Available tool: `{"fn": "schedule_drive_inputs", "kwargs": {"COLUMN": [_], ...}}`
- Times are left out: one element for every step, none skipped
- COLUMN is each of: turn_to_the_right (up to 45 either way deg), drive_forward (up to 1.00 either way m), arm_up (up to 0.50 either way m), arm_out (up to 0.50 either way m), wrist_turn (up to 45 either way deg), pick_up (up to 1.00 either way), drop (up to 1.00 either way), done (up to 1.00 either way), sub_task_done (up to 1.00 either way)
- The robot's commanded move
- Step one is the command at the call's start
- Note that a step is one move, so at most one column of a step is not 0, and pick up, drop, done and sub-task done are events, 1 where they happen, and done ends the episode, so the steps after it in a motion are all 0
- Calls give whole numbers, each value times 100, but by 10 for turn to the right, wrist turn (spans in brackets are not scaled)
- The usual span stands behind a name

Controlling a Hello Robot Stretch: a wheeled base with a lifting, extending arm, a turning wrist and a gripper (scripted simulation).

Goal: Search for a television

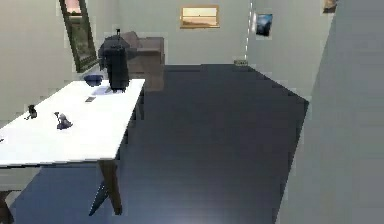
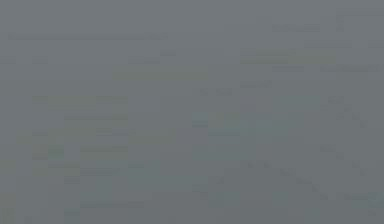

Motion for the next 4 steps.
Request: {"fn": "schedule_drive_inputs", "kwargs": {"turn_to_the_right": [0,390,30,-390], "drive_forward": [95,0,0,0], "arm_up": [0,0,0,0], "arm_out": [0,0,0,0], "wrist_turn": [0,0,0,0], "pick_up": [0,0,0,0], "drop": [0,0,0,0], "done": [0,0,0,0], "sub_task_done": [0,0,0,0]}}
